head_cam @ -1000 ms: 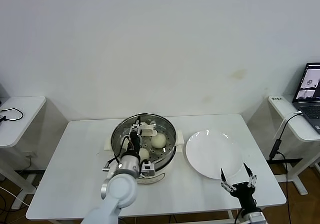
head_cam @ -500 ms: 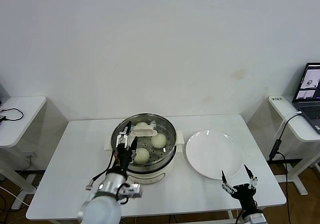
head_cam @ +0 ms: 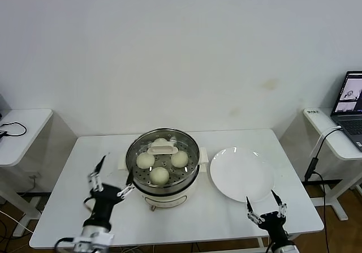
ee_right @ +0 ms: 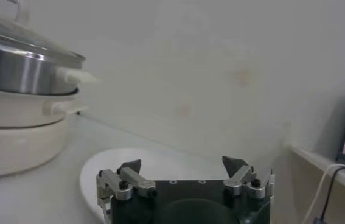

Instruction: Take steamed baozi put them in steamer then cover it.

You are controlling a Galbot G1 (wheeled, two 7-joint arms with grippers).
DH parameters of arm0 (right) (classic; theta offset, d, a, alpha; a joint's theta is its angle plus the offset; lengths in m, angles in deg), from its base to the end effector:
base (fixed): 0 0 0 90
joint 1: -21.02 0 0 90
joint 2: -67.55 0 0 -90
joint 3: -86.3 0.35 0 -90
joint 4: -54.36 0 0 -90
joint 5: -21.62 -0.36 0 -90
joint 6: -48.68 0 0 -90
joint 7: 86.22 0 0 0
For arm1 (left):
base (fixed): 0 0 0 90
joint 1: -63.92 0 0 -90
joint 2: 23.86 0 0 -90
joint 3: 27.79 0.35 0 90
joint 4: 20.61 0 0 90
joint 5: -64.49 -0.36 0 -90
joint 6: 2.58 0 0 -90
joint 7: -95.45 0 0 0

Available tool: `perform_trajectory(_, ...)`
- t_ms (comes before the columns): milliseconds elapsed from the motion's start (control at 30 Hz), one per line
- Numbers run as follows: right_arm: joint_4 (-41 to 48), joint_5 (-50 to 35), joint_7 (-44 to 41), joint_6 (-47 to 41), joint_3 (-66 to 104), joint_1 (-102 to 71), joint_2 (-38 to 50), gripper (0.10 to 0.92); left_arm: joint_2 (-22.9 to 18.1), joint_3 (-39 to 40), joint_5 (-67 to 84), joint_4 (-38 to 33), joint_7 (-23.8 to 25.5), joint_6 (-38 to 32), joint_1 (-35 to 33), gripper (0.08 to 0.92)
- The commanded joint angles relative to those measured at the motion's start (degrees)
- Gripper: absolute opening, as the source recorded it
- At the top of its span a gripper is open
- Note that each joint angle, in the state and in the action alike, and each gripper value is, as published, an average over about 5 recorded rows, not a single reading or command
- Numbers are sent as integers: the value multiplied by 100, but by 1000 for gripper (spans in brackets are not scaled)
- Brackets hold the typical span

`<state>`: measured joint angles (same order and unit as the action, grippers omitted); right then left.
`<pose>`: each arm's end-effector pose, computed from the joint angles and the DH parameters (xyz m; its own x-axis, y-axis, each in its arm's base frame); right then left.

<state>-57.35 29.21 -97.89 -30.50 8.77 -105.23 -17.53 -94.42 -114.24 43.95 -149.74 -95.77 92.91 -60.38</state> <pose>0.1393 -0.0906 -0.3623 -0.9903 -0.0817 0.1122 -0.1124 0.9463 -0.3032 0.1617 0.0246 -0.2575 -0.9964 0.0425 -0.0736 -0.0062 0.8278 0.5610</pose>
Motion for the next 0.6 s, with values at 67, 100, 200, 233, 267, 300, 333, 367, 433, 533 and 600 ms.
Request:
perform_trajectory(67, -292, -764, 172, -200, -627, -529, 686, 823, -265, -1043, 3686, 319, -646, -1616, -1737, 823)
perform_trajectory(100, -321, -815, 208, -216, -684, -577, 722, 823, -267, -1023, 3696, 366, -626, -1692, -1793, 823)
perform_trajectory(200, -433, -948, 323, -248, -858, -746, 852, 823, -319, -961, 3695, 461, -550, -1903, -1879, 823)
perform_trajectory(233, -470, -985, 356, -254, -905, -796, 895, 823, -345, -946, 3693, 472, -521, -1942, -1887, 823)
perform_trajectory(267, -511, -1020, 387, -259, -951, -854, 940, 823, -373, -932, 3692, 478, -492, -1971, -1895, 823)
perform_trajectory(300, -538, -1046, 410, -263, -980, -892, 969, 823, -398, -922, 3691, 477, -468, -1981, -1901, 823)
perform_trajectory(333, -573, -1075, 436, -272, -1008, -927, 993, 823, -420, -909, 3687, 474, -446, -1979, -1911, 823)
perform_trajectory(367, -608, -1101, 460, -283, -1038, -960, 1013, 823, -433, -892, 3684, 472, -435, -1979, -1924, 823)
perform_trajectory(433, -675, -1139, 510, -330, -1101, -1006, 1034, 823, -448, -861, 3674, 492, -423, -1977, -1943, 823)
perform_trajectory(533, -764, -1182, 581, -452, -1209, -1051, 1072, 823, -445, -843, 3643, 565, -411, -1967, -1937, 823)
perform_trajectory(600, -799, -1221, 616, -537, -1267, -1059, 1112, 823, -428, -848, 3631, 638, -392, -1949, -1904, 823)
